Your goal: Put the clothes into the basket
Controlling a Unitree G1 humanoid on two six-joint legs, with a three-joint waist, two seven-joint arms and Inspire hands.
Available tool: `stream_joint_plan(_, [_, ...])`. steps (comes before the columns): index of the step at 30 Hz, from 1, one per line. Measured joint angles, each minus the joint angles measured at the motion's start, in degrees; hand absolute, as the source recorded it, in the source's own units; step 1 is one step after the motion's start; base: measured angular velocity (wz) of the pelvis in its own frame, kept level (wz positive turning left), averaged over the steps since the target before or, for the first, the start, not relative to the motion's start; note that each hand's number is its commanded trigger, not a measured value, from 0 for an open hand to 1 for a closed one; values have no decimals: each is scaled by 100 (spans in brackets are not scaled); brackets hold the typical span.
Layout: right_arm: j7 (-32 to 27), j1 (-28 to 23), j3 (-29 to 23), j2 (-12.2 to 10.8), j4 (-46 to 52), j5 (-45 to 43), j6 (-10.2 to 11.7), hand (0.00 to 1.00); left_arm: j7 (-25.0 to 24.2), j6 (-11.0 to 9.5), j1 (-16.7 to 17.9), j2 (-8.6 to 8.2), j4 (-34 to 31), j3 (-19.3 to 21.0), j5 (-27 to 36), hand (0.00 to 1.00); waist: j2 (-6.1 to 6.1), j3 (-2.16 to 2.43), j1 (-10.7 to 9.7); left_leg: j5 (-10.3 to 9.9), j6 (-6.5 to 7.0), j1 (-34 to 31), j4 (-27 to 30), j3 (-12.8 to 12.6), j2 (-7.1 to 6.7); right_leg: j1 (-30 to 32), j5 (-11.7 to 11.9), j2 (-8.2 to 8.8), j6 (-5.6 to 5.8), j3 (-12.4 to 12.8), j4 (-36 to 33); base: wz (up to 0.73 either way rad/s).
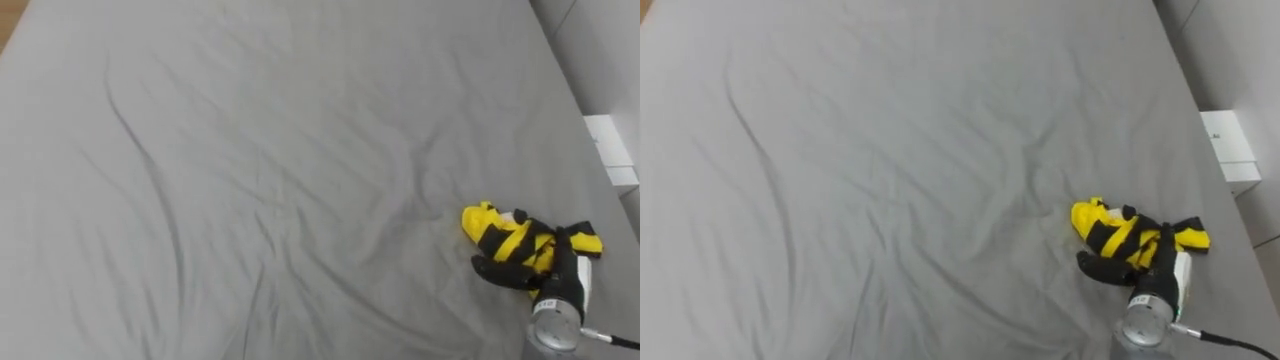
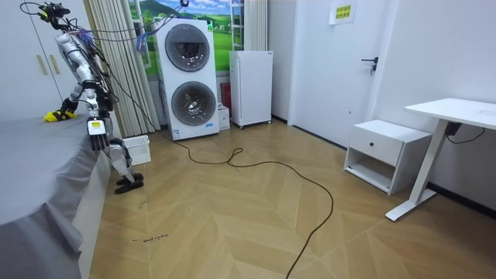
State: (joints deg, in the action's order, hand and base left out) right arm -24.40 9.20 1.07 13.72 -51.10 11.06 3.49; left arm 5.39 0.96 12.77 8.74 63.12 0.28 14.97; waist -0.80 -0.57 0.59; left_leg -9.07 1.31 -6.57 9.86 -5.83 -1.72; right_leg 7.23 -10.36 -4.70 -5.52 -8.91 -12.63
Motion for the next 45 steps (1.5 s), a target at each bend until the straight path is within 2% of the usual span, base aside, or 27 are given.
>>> stream_joint_plan(2, [82, 277, 32, 75, -476, -17, -44, 1, -30, 1, -9, 46, 2, -58, -23, 0, -3, -1, 22, -16, 27, -79, 30, 46, -2, 60, 15, 9, -27, -103, -2, 12])
stream_joint_plan(3, [101, 337, 74, 108, -598, -18, -47, 87, -46, 1, -11, 68, 2, -102, -23, 0, -7, -4, 45, -23, 41, -98, 51, 49, 0, 66, 27, 11, -47, -131, 0, 8])
stream_joint_plan(4, [158, 416, 176, 188, -837, -21, -47, 100, -66, 2, -12, 113, 0, -212, -24, 0, -7, -8, 104, -26, 45, -126, 101, 73, -5, 68, 34, 32, -60, -250, 0, 10])
stream_joint_plan(6, [245, 499, 241, 297, -1301, -124, -30, 100, -76, 7, -12, 134, -4, -281, -107, 0, -22, -17, 144, -30, 52, -189, 196, 130, -24, 56, 33, 57, -66, -301, 9, 19])
stream_joint_plan(7, [297, 560, 227, 361, -1569, -271, -31, 100, -97, 24, -10, 140, -22, -271, -163, 0, -19, -17, 176, -42, 72, -237, 244, 130, -41, 56, 21, 68, -164, -296, 38, 26])
stream_joint_plan(8, [314, 564, 198, 435, -1661, -389, -36, 100, -111, 43, -13, 154, -37, -253, -240, 0, 9, -6, 249, -63, 108, -341, 342, 132, -92, 65, -36, 97, -389, -288, 107, 20])
stream_joint_plan(10, [309, 598, 135, 580, -1787, -498, -38, 100, -114, 125, -4, 169, -117, -246, -352, 0, -5, -6, 303, -67, 116, -511, 531, 141, -89, 153, -29, 122, -382, -358, 80, 19])
stream_joint_plan(13, [311, 647, 152, 744, -2054, -511, -110, 100, -129, 161, -99, 281, -141, -334, -342, 0, -31, -13, 322, -67, 116, -733, 749, 144, -79, 246, -27, 133, -383, -506, 60, 28])
stream_joint_plan(15, [313, 640, 170, 846, -2158, -511, -116, 100, -164, 166, -207, 326, -135, -389, -348, 0, -25, 6, 406, -67, 116, -883, 822, 143, -67, 382, -20, 139, -395, -549, -6, 12])
stream_joint_plan(16, [313, 653, 170, 869, -2194, -509, -113, 100, -215, 167, -303, 329, -135, -390, -349, 0, -60, 2, 452, -66, 116, -963, 852, 152, -58, 437, -5, 140, -419, -596, -13, 10])
stream_joint_plan(20, [316, 767, 136, 1031, -2301, -502, -113, 100, -312, 165, -524, 353, -141, -391, -337, 0, -171, 36, 452, -52, 137, -1135, 844, 139, -44, 594, 6, 142, -436, -681, -13, 10])
stream_joint_plan(25, [325, 804, 35, 1021, -2255, -328, -120, 100, -376, 163, -551, 371, -128, -414, -332, 0, -213, 43, 441, -51, 134, -1135, 780, 123, -42, 611, 9, 137, -441, -680, -8, -4])
stream_joint_plan(30, [453, 822, -85, 1047, -2265, 300, -104, 100, -363, 153, -595, 371, -119, -496, -335, 0, -208, 43, 414, -30, 127, -1111, 630, 124, -61, 676, 9, 146, -439, -653, -19, -2])
stream_joint_plan(34, [527, 811, -121, 1049, -2256, 618, -91, 100, -360, 144, -596, 397, -131, -493, -330, 0, -157, 36, 374, -3, 134, -1062, 554, 123, -81, 658, 0, 158, -417, -611, -7, -3])
stream_joint_plan(36, [638, 793, -180, 1066, -2244, 655, -106, 100, -360, 142, -597, 409, -130, -474, -344, 0, -112, 13, 295, -3, 134, -985, 513, 80, -80, 597, -29, 161, -363, -607, -9, 0])
stream_joint_plan(38, [701, 719, -237, 1066, -2165, 700, -121, 100, -366, 109, -597, 414, -125, -456, -349, 0, -64, 14, 296, 10, 151, -867, 379, -55, -67, 554, -170, 160, -50, -512, -17, -7])
stream_joint_plan(39, [701, 686, -241, 1066, -2115, 725, -125, 100, -366, 100, -606, 415, -128, -451, -348, 0, -58, 16, 286, 20, 155, -847, 363, -53, -67, 545, -176, 159, 18, -507, -6, -6])
stream_joint_plan(41, [704, 472, -248, 1065, -1875, 897, -211, 100, -363, 73, -602, 418, -134, -420, -350, 0, 29, -9, 279, 28, 160, -625, 210, -54, -92, 403, -174, 164, 35, -471, -9, -5])
stream_joint_plan(43, [726, 294, -243, 1060, -1680, 1057, -267, 100, -361, 10, -542, 427, -183, -324, -329, 0, 88, 20, 285, 28, 160, -423, 85, -138, -98, 282, -173, 164, 33, -410, -2, -18])
stream_joint_plan(45, [787, 188, -264, 1049, -1482, 1075, -374, 100, -356, -3, -422, 453, -287, -259, -331, 0, 191, 31, 237, 28, 160, -203, 0, -210, -103, 123, -172, 160, 32, -300, -5, -26])
